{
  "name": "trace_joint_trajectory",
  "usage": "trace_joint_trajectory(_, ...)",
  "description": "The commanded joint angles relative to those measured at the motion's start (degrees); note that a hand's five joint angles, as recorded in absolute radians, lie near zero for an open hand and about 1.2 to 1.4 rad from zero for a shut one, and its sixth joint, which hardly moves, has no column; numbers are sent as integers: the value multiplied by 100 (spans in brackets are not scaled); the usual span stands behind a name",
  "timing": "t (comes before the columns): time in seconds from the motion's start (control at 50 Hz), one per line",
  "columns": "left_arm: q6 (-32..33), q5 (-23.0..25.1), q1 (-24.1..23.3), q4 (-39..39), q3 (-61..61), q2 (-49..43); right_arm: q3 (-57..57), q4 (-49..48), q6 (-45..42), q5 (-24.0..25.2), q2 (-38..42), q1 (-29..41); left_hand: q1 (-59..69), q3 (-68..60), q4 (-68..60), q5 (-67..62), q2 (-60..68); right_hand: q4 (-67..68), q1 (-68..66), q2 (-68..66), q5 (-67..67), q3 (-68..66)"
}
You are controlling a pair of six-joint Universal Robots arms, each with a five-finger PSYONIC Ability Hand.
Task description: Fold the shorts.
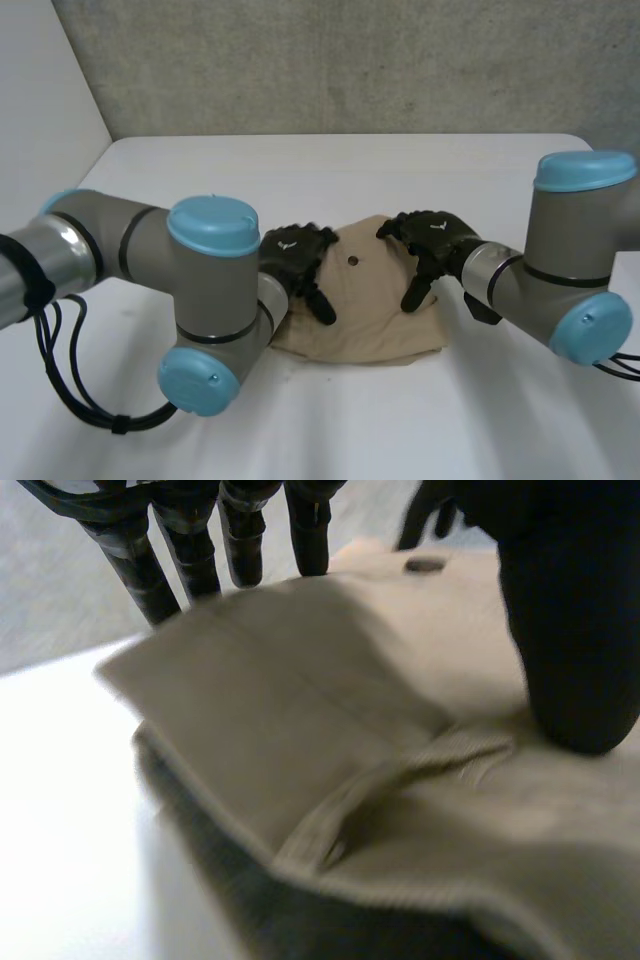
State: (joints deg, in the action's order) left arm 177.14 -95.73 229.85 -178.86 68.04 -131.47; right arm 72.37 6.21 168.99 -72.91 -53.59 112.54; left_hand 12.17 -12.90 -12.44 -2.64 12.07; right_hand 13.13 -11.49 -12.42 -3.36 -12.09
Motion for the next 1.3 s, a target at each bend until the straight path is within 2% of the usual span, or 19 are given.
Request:
trace_joint_trajectory(0.02, 355, -429, 69, 18, 112, -362, -382, 3, -366, -434, 595, 23, 141, -68, -114, -94, 151, -313, 149, 242, 336, 209)
trace_joint_trajectory(0.12, 629, -297, 52, 1, 306, -283, -426, 64, -745, -742, 622, 31, 91, -18, -64, -43, 100, -313, 149, 242, 336, 209)
trace_joint_trajectory(0.22, 647, 81, -71, -8, 341, 173, -426, 135, -719, -751, 359, 40, 74, -1, -47, -26, 83, -313, 149, 242, 336, 209)
trace_joint_trajectory(0.38, 664, 195, -63, -26, 297, 1350, -478, 100, -350, -769, -818, 189, 7, 67, 20, 41, 16, -313, 149, 242, 336, 209)
trace_joint_trajectory(0.4, 664, 178, -19, -17, 289, 1630, -505, 65, -167, -795, -1133, 207, 7, 67, 20, 41, 16, -313, 149, 242, 336, 209)
trace_joint_trajectory(0.46, 655, 160, 165, 9, 289, 2062, -505, 3, 55, -874, -1426, 190, 7, 67, 20, 41, 16, -313, 149, 242, 336, 209)
trace_joint_trajectory(0.48, 655, 151, 383, 27, 297, 2359, -496, -189, 386, -1179, -1783, 181, 23, 50, 4, 24, 33, -313, 149, 242, 336, 209)
trace_joint_trajectory(0.54, 638, 143, 797, 88, 297, 2783, -435, -357, 591, -1681, -2145, 172, 107, -34, -80, -60, 117, -313, 149, 242, 336, 209)
trace_joint_trajectory(0.56, 629, 125, 1068, 210, 280, 3054, -417, -384, 608, -1848, -2242, 172, 157, -84, -130, -110, 167, -313, 149, 242, 336, 209)
trace_joint_trajectory(0.62, 603, 107, 1404, 544, 227, 3364, -312, -235, 460, -2463, -2533, 163, 208, -135, -181, -161, 218, -313, 149, 242, 336, 209)
trace_joint_trajectory(0.64, 594, 116, 1492, 676, 210, 3434, -286, -174, 398, -2517, -2542, 163, 192, -118, -165, -144, 201, -313, 149, 242, 336, 209)
trace_joint_trajectory(0.72, 341, 160, 1808, 1404, 192, 3584, -206, 73, 196, -2518, -2560, 154, 41, 32, -14, 6, 51, -313, 149, 242, 336, 209)
trace_joint_trajectory(0.78, 208, 178, 1836, 1600, 236, 3584, -162, 135, 169, -2518, -2568, 137, 23, 50, 4, 24, 33, -313, 149, 242, 336, 209)
trace_joint_trajectory(1.0, 163, 178, 1827, 1618, 324, 3584, -118, 117, 117, -2465, -2612, 119, -195, 269, 222, 243, -186, -313, 149, 242, 336, 209)
trace_joint_trajectory(1.18, 163, 178, 1774, 1609, 490, 3601, -39, 73, 90, -2175, -2621, 93, -195, 269, 222, 243, -186, -313, 149, 242, 336, 209)
trace_joint_trajectory(1.3, 146, 178, 1757, 1425, 587, 3646, 22, 64, 90, -2149, -2630, 5, -195, 269, 222, 243, -186, -313, 149, 242, 336, 209)
